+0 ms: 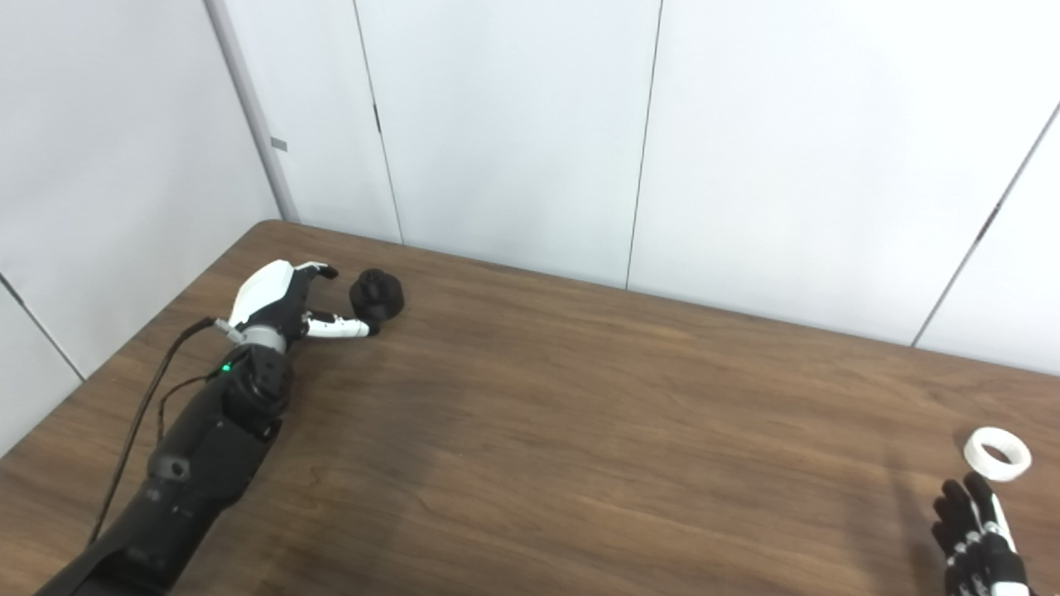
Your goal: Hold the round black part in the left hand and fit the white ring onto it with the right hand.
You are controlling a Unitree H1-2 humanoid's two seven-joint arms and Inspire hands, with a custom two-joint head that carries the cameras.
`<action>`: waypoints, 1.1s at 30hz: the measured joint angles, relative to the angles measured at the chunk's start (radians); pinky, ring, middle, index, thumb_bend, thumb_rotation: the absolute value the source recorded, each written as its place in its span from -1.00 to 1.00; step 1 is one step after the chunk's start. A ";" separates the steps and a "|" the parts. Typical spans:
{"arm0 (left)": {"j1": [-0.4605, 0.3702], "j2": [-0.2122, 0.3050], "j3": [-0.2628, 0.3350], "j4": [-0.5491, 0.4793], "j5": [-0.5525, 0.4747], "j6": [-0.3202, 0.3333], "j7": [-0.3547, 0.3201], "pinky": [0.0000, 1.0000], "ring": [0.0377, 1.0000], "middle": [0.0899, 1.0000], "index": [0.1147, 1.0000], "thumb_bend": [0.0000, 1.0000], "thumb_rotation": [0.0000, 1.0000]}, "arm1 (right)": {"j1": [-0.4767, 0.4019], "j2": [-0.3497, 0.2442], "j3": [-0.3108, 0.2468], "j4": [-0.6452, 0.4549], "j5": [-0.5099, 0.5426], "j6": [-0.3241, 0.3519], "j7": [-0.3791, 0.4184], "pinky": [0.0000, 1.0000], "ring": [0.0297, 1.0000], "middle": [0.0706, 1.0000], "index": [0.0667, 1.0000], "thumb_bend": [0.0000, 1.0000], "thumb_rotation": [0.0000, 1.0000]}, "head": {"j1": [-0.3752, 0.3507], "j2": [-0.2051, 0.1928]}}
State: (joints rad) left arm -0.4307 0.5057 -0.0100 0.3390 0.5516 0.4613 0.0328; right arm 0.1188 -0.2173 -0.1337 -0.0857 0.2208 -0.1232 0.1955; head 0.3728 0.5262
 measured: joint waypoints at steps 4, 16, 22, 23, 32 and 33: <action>-0.023 0.000 -0.012 0.040 0.013 0.004 -0.009 1.00 0.95 0.83 0.61 0.97 -0.29 | 0.012 0.000 0.000 -0.011 0.000 0.001 -0.002 1.00 0.93 0.93 0.98 0.02 1.00 | -0.003 0.003; -0.082 -0.001 -0.038 0.133 0.020 0.007 -0.017 1.00 0.98 0.86 0.63 0.98 -0.23 | 0.030 0.000 0.000 -0.025 0.000 0.004 -0.003 1.00 0.95 0.94 1.00 0.04 1.00 | -0.015 0.012; -0.115 -0.010 -0.047 0.166 0.020 0.008 -0.016 1.00 0.98 0.85 0.63 0.98 -0.22 | 0.037 0.000 -0.001 -0.032 0.000 0.014 -0.003 1.00 0.94 0.94 0.99 0.03 1.00 | -0.020 0.012; -0.122 -0.016 -0.047 0.176 0.020 0.009 -0.016 1.00 0.99 0.85 0.63 0.98 -0.22 | 0.038 0.000 0.000 -0.033 0.000 0.015 -0.003 1.00 0.94 0.94 0.99 0.04 1.00 | -0.020 0.012; -0.147 -0.050 -0.044 0.213 0.032 0.009 -0.039 1.00 1.00 0.86 0.64 0.91 -0.22 | 0.043 -0.001 0.000 -0.037 -0.008 0.015 -0.006 1.00 0.93 0.93 0.99 0.05 1.00 | -0.023 0.014; -0.148 -0.049 -0.042 0.213 0.033 0.009 -0.040 1.00 1.00 0.85 0.64 0.92 -0.21 | 0.043 -0.001 0.000 -0.037 -0.009 0.016 -0.007 1.00 0.93 0.93 0.99 0.05 1.00 | -0.025 0.012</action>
State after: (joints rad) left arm -0.5787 0.4562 -0.0523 0.5521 0.5845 0.4701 -0.0072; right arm 0.1617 -0.2182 -0.1340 -0.1227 0.2120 -0.1073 0.1883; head 0.3482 0.5384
